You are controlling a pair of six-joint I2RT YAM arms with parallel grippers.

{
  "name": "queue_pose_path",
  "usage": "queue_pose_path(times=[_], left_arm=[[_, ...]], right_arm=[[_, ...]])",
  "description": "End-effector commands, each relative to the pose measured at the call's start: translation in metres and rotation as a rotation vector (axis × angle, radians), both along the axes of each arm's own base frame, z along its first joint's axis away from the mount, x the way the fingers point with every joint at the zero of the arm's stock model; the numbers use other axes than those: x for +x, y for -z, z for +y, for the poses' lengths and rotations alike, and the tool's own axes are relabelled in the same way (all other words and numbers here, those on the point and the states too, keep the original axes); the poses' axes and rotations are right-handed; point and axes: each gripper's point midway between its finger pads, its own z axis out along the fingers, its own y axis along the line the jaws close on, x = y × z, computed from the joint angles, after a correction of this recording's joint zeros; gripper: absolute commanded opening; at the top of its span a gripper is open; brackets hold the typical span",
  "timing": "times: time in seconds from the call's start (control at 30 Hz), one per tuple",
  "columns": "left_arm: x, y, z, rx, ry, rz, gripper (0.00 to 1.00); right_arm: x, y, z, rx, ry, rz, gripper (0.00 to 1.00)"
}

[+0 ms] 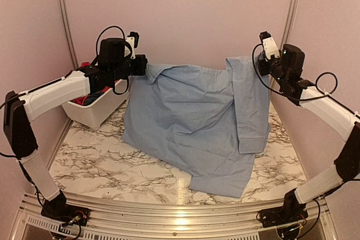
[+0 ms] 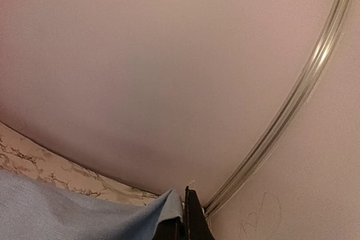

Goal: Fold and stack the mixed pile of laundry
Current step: Flatten out the crumpled shirt at the center of the board.

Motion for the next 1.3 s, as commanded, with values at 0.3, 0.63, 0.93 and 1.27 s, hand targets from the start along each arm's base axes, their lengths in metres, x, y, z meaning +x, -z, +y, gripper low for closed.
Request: queue_pose_path(times=[0.3, 0.63, 0.93, 1.27], left_arm=[[0.105, 0.057, 0.03, 0.123, -0.294, 0.137, 0.99], [0.028, 0.104, 0.026, 0.19, -0.121, 0.266, 0.99], [-0.074, 0.199, 0.009, 0.414, 0.11, 0.407, 0.9], [-0.097, 0.238, 0.018, 0.45, 0.104, 0.493, 0.86]], right_arm=[[0.169, 0.077, -0.027, 0.115, 0.186, 0.307, 0.71], [0.099, 0.097, -0.006, 0.25, 0.059, 0.461, 0.98], [-0.038, 0.16, 0.104, 0.233, -0.355, 0.712, 0.81], [-0.169, 0.255, 0.148, 0.05, -0.48, 1.014, 0.68]])
